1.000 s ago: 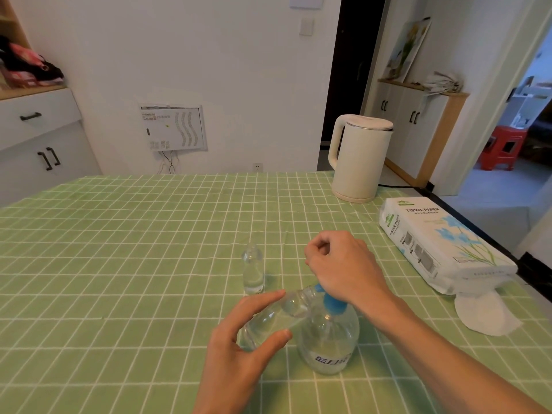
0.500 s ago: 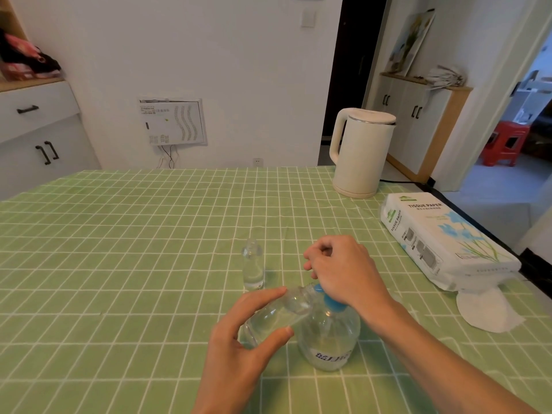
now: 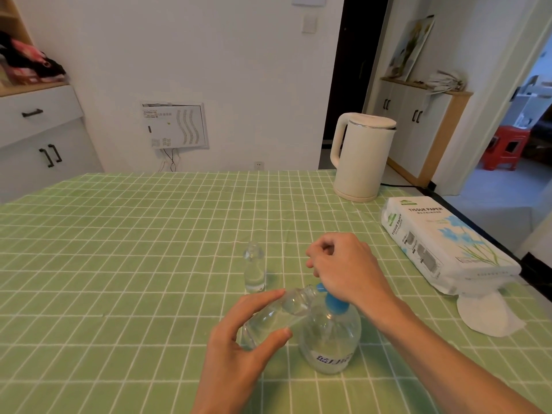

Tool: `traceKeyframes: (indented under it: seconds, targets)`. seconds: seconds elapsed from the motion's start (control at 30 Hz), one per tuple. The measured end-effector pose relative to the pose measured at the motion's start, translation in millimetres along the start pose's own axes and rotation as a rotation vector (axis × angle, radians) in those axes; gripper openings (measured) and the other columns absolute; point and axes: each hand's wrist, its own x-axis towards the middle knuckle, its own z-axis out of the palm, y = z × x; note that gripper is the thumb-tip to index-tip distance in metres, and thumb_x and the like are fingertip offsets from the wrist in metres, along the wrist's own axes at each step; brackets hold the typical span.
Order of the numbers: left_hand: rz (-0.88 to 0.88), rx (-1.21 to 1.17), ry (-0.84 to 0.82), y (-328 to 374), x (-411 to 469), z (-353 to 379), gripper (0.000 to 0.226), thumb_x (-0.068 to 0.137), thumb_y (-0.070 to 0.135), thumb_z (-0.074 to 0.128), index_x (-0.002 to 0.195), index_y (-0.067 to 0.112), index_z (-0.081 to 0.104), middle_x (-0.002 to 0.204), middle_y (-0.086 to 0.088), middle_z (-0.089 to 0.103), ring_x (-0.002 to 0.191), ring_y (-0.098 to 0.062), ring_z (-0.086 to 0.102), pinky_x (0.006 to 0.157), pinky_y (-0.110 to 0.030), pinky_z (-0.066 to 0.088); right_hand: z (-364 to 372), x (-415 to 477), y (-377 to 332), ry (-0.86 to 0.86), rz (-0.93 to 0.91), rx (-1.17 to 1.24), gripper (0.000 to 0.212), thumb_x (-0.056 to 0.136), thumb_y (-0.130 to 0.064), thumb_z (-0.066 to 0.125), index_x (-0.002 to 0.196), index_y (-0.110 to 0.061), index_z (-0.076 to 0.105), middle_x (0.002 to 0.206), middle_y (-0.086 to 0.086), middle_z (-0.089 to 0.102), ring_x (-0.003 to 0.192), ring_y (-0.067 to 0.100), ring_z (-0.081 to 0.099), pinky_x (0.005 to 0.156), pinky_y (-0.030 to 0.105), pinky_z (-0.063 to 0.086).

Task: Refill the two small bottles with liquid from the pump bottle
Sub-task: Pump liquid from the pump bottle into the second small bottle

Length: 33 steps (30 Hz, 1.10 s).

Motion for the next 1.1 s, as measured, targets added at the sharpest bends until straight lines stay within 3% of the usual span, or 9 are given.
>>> traceKeyframes:
  seconds: [0.23,0.43,0.63,0.87,1.1]
  targets:
    - [-0.016,-0.037,0.003,-0.3,0.0,1.9,0.046,0.074,0.036,0.082,0.119,0.043,0.074,0.124,0.013,0.077,0.123,-0.011,0.069,0.105,-0.016,0.048,5.2,0.2,4.4,-0.027,0.027,0.02,0.029,0.105,-0.025,0.057,0.092,-0.012,0.08,0.087,0.007,0.083,0.088,0.033,0.08,0.085,0.056,0.067]
    - [0.001,-0.042,0.0,1.4,0.5,2.9,0.045,0.076,0.033,0.081,0.12,0.043,0.074,0.125,0.013,0.077,0.123,-0.009,0.069,0.103,-0.013,0.047,4.1,-0.7,4.2,-0.024,0.032,0.004,0.029,0.104,-0.027,0.057,0.09,-0.015,0.079,0.084,0.002,0.082,0.087,0.029,0.079,0.085,0.054,0.067]
    - [0.003,-0.012,-0.005,0.2,-1.4,0.8,0.052,0.076,0.016,0.084,0.119,0.043,0.074,0.124,0.014,0.077,0.122,-0.008,0.069,0.103,-0.012,0.047,-1.9,1.7,-3.5,-0.001,-0.017,-0.038,0.028,0.105,-0.033,0.058,0.086,-0.02,0.076,0.081,-0.002,0.08,0.083,0.024,0.079,0.082,0.051,0.067]
    - [-0.003,-0.011,-0.005,2.2,0.3,0.9,0.051,0.076,0.018,0.084,0.119,0.045,0.074,0.124,0.015,0.077,0.123,-0.009,0.069,0.104,-0.013,0.047,0.8,0.5,-1.1,0.008,-0.005,0.016,0.029,0.105,-0.028,0.058,0.088,-0.017,0.079,0.08,0.0,0.082,0.081,0.028,0.08,0.08,0.052,0.068]
    - [-0.007,-0.047,0.003,5.3,1.2,2.1,0.046,0.075,0.035,0.081,0.119,0.045,0.074,0.124,0.015,0.077,0.123,-0.01,0.069,0.104,-0.014,0.048,4.6,-0.2,4.0,-0.025,0.015,0.016,0.029,0.107,-0.027,0.059,0.089,-0.018,0.079,0.083,0.0,0.082,0.082,0.025,0.08,0.084,0.051,0.067]
